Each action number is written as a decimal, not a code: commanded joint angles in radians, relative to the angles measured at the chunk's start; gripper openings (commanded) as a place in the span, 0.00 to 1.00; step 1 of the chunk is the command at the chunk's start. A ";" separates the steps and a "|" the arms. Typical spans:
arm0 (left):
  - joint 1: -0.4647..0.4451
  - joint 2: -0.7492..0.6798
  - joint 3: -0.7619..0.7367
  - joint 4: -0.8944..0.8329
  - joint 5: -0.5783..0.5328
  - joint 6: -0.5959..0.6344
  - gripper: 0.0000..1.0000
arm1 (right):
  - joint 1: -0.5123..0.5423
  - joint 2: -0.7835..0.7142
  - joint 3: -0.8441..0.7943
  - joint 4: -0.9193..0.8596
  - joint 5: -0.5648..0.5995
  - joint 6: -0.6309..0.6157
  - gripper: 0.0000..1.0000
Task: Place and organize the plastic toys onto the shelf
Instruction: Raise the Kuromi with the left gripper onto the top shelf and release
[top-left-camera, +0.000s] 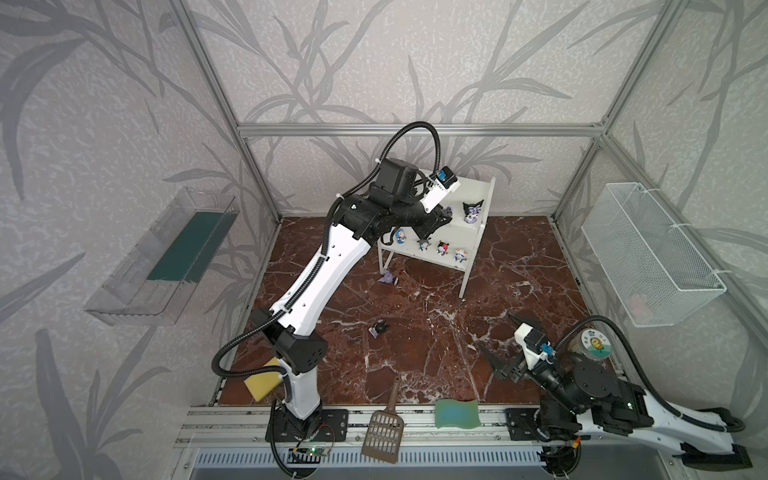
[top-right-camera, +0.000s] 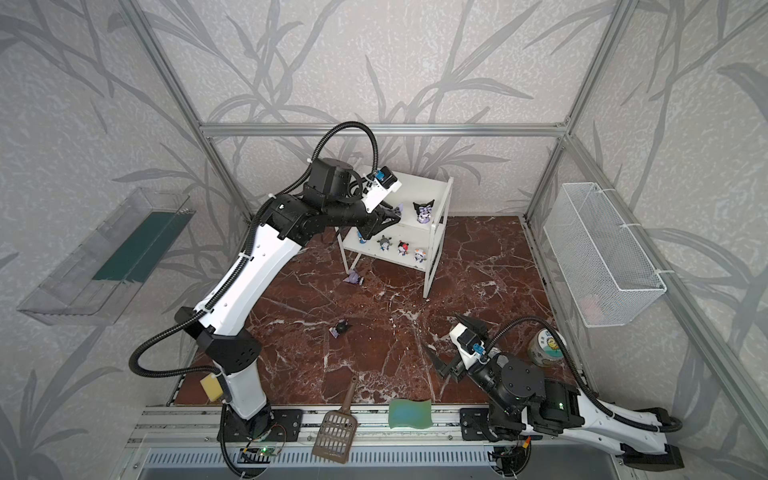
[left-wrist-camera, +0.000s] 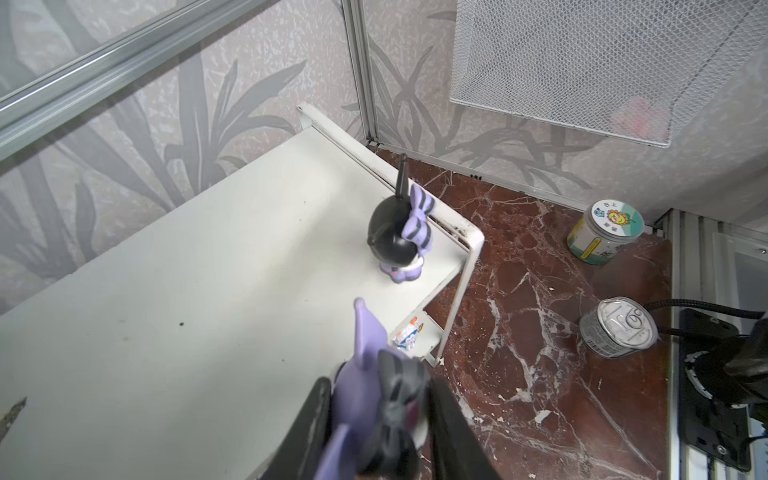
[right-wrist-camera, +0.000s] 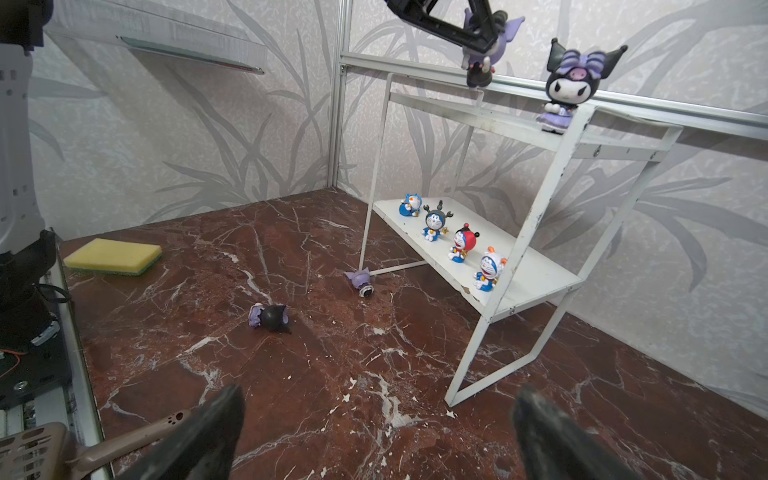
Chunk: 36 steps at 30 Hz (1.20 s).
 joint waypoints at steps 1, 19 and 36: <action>-0.002 0.054 0.086 -0.065 -0.023 0.079 0.28 | 0.008 -0.022 0.004 -0.014 0.024 -0.003 0.99; 0.018 0.139 0.096 0.000 -0.058 0.142 0.36 | 0.008 -0.038 -0.019 0.002 0.057 -0.011 0.99; 0.038 0.088 -0.002 0.070 -0.050 0.146 0.61 | 0.008 -0.005 -0.002 0.002 0.056 -0.012 0.99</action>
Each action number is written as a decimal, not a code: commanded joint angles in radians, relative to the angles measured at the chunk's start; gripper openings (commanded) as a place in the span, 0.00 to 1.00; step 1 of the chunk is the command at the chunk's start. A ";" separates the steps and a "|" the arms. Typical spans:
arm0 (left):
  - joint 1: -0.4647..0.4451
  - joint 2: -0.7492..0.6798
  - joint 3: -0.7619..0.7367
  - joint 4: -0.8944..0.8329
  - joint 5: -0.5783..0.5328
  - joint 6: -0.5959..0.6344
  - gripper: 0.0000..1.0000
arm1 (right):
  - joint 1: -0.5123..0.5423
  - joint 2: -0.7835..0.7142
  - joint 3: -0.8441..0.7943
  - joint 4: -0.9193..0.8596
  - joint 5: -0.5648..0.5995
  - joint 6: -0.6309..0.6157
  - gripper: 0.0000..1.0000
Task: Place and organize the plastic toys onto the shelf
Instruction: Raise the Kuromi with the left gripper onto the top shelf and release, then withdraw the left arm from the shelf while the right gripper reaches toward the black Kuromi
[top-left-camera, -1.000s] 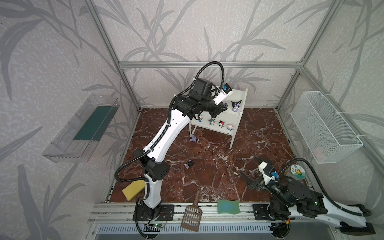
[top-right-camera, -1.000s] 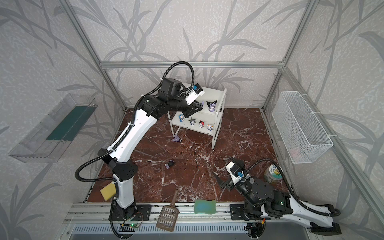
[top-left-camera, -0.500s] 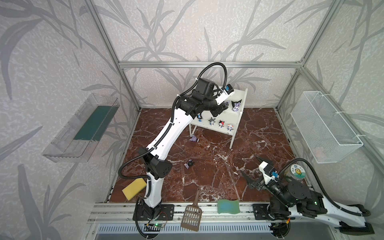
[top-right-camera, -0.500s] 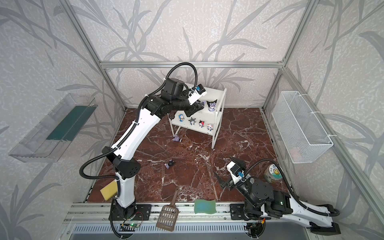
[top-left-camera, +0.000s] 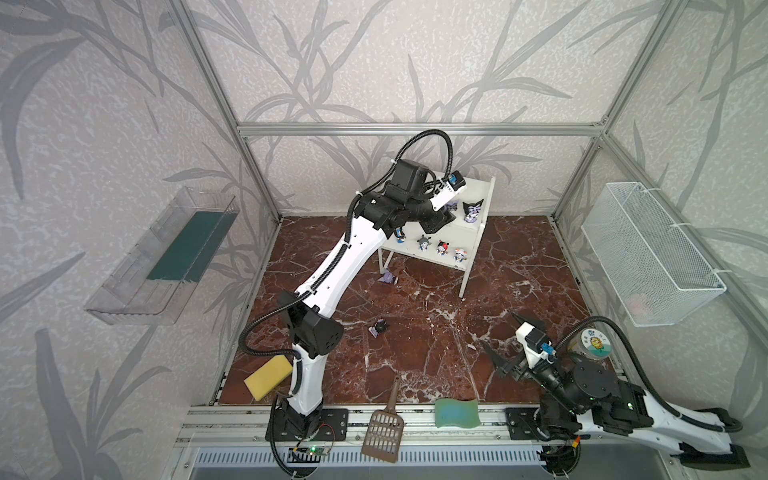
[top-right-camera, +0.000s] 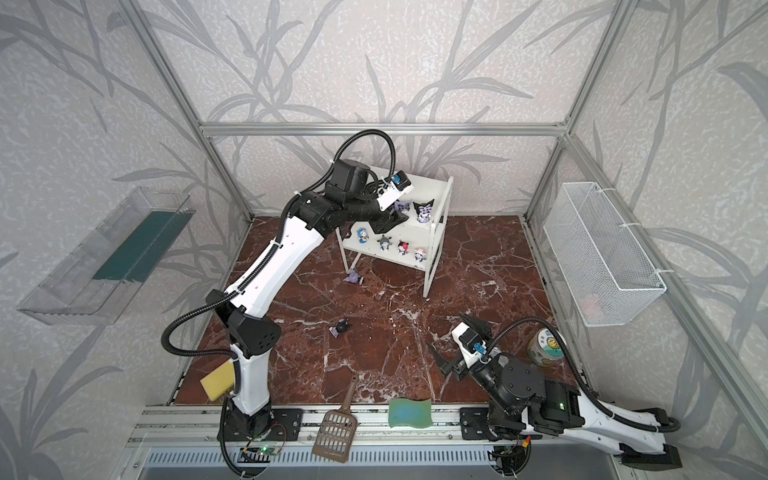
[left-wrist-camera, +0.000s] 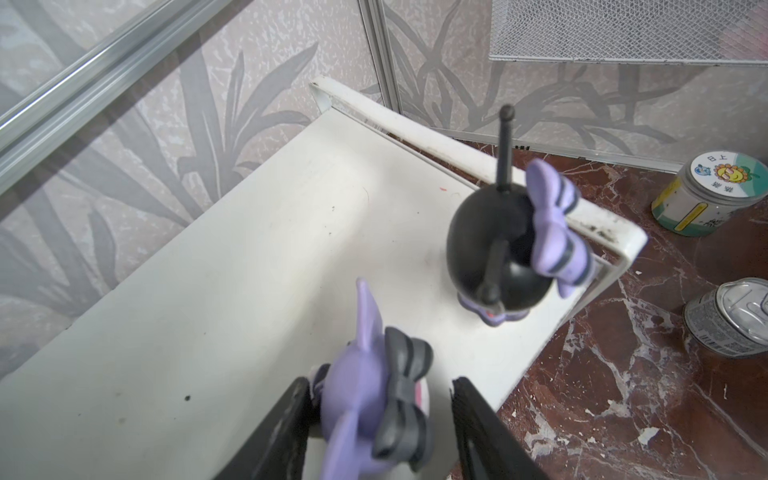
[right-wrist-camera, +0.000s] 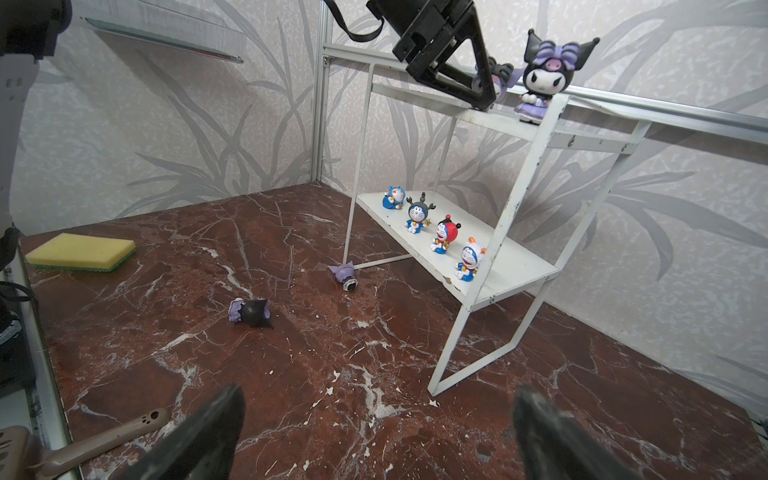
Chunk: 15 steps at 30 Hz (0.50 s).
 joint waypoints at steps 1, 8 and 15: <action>0.013 -0.043 -0.027 -0.012 -0.003 0.013 0.63 | 0.008 0.015 0.012 0.017 0.007 0.000 0.99; 0.021 -0.179 -0.179 0.062 -0.012 0.011 0.77 | 0.007 0.079 0.015 0.040 -0.019 0.008 0.99; 0.030 -0.440 -0.464 0.174 -0.054 -0.033 0.89 | 0.006 0.229 -0.018 0.158 -0.102 0.070 0.99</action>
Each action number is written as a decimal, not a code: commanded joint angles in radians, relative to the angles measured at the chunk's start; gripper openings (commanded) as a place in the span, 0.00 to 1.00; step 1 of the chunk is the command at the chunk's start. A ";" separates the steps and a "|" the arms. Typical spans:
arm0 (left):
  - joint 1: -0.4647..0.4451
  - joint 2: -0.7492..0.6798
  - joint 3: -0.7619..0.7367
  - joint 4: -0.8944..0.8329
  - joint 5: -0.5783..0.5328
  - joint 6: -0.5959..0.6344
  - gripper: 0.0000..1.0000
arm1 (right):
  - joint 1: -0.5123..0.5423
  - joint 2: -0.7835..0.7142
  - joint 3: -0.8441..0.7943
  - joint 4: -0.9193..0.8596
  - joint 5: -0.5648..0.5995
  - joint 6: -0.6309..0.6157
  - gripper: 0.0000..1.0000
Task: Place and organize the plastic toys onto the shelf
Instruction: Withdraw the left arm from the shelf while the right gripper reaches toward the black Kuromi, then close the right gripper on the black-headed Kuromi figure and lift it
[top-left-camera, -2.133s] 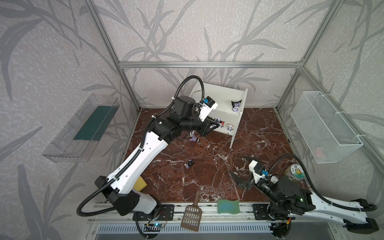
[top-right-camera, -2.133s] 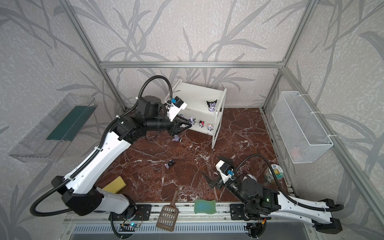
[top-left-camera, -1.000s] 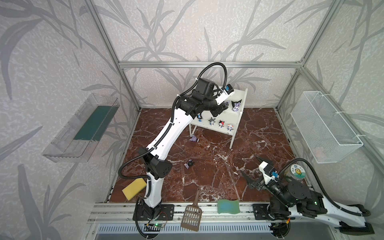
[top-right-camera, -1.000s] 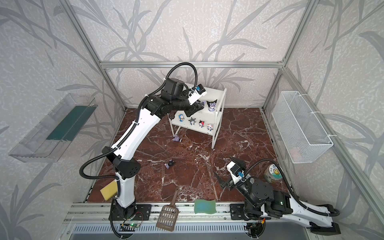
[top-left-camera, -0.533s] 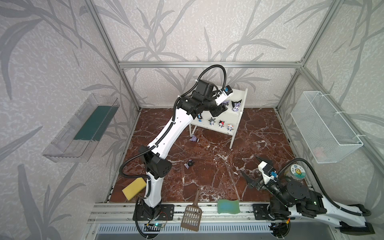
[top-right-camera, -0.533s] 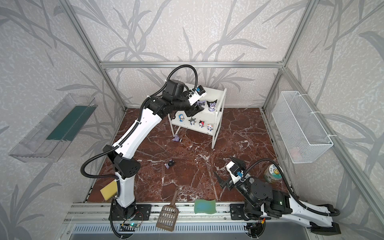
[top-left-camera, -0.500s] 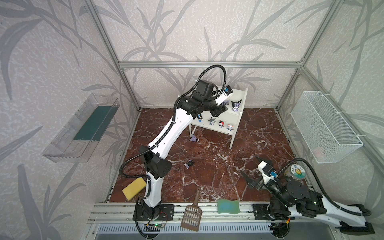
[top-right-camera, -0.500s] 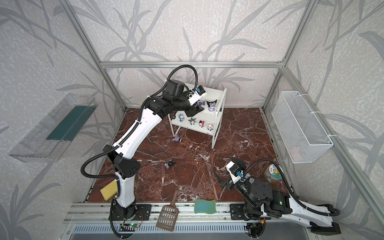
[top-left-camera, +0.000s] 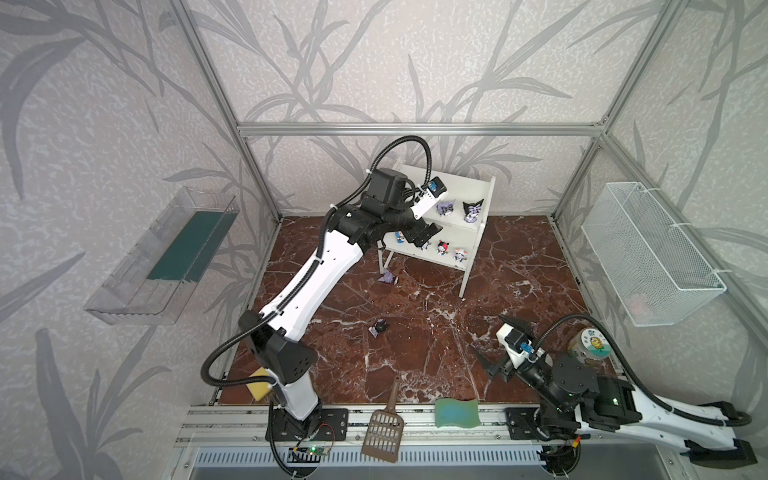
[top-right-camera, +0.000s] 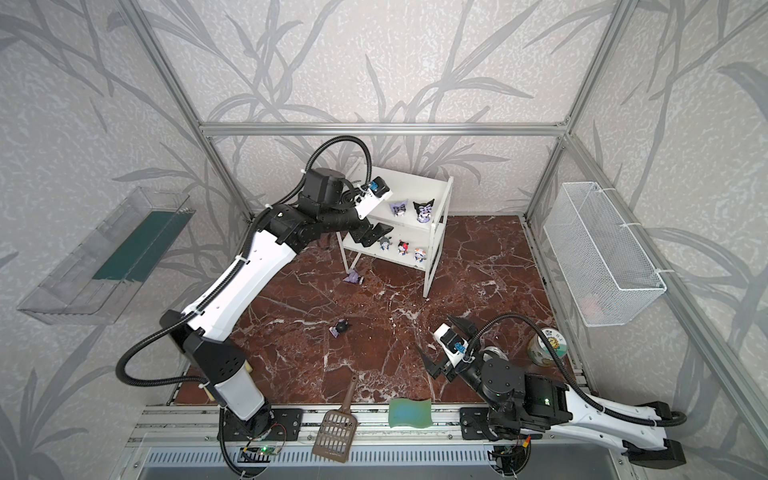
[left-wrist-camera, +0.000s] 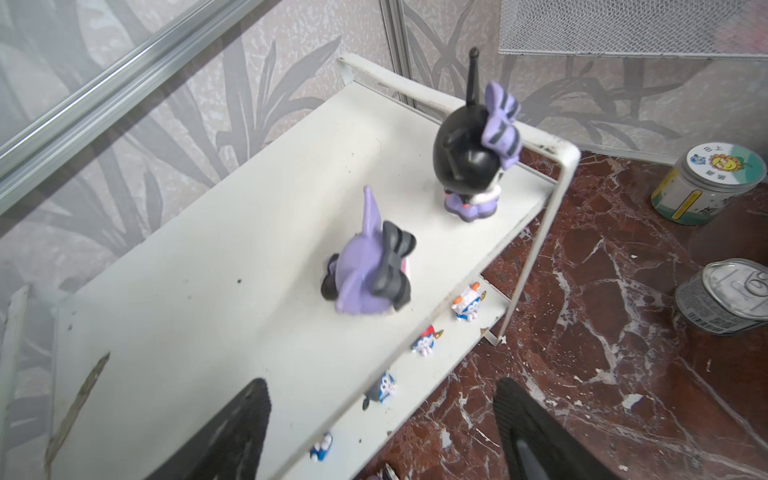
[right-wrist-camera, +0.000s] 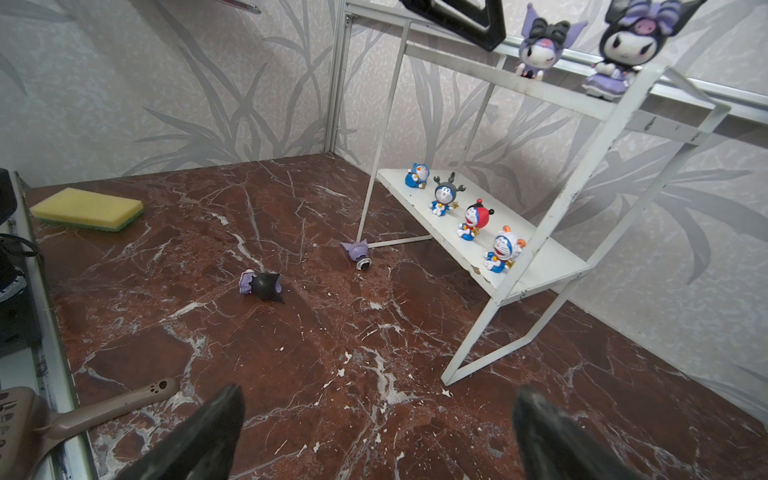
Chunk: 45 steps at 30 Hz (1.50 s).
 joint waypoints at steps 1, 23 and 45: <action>0.006 -0.152 -0.108 0.071 -0.040 -0.032 0.91 | 0.004 0.100 -0.024 0.125 -0.070 0.062 0.99; 0.010 -1.215 -0.931 -0.082 -0.504 -0.667 0.99 | -0.230 1.472 0.779 -0.023 -0.712 0.705 0.71; 0.008 -1.334 -0.951 -0.180 -0.489 -0.572 0.99 | -0.296 1.876 1.164 -0.070 -0.741 0.829 0.80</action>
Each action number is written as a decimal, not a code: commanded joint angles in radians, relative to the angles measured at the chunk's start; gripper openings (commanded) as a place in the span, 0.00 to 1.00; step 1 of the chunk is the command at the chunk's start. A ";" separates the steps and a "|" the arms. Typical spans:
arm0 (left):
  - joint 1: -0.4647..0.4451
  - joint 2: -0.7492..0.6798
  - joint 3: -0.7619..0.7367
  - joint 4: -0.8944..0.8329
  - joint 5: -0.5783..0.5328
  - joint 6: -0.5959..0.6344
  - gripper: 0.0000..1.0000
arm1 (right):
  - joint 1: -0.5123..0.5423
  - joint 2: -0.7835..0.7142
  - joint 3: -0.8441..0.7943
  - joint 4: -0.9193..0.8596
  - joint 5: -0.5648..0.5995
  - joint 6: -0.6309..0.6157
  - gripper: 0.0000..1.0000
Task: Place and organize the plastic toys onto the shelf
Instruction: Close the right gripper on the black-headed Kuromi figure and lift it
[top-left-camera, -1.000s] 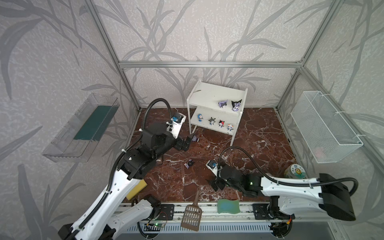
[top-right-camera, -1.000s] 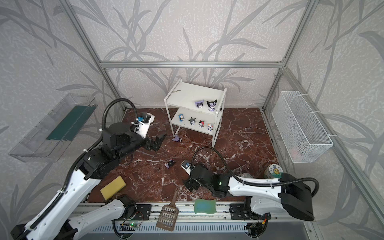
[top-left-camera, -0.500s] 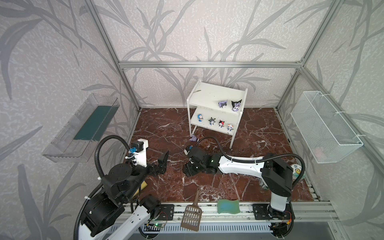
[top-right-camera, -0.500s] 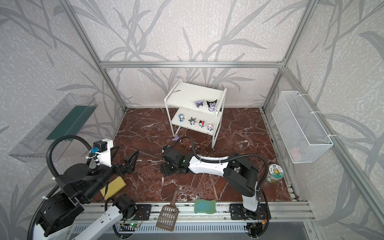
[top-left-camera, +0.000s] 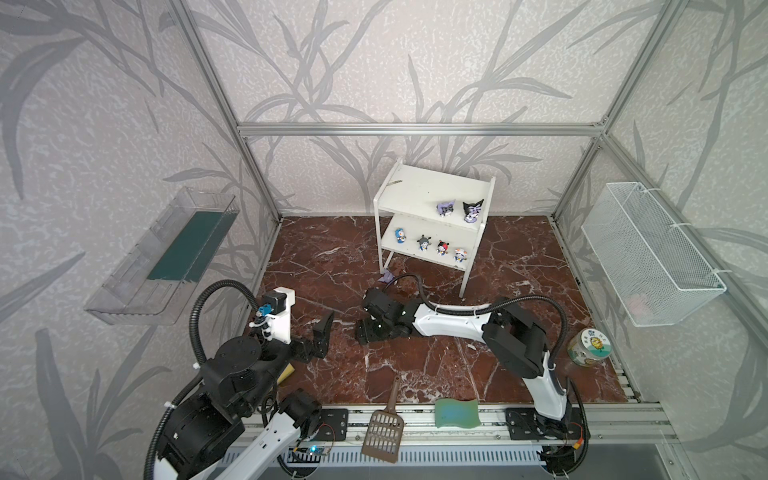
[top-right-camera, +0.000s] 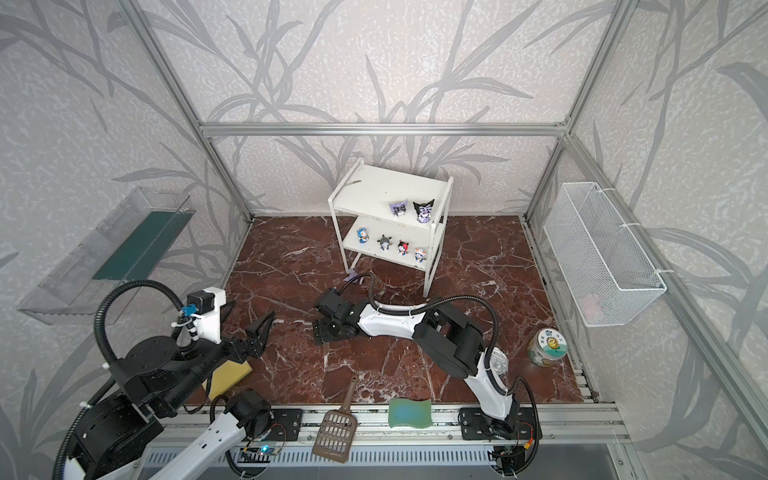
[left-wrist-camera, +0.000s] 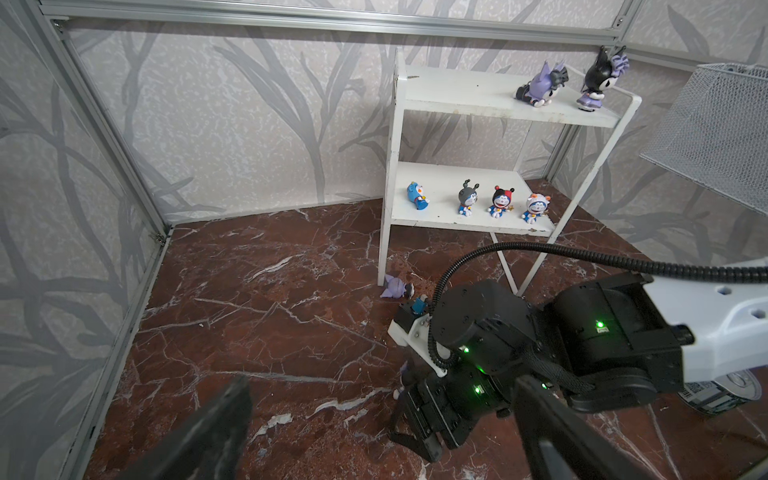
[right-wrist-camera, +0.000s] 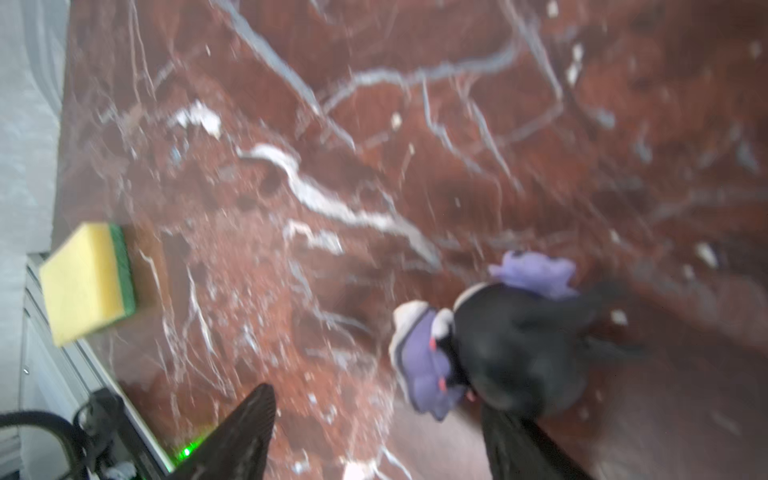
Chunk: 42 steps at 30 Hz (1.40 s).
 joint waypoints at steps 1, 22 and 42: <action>0.002 -0.004 -0.009 -0.022 -0.003 0.018 0.99 | -0.015 0.052 0.086 -0.072 0.000 -0.040 0.81; 0.003 0.014 -0.006 -0.016 0.018 0.038 0.99 | -0.016 0.106 0.147 -0.217 0.149 -0.118 0.74; 0.004 0.017 -0.025 -0.008 0.051 0.039 0.99 | -0.036 0.008 -0.015 -0.211 0.341 -0.049 0.73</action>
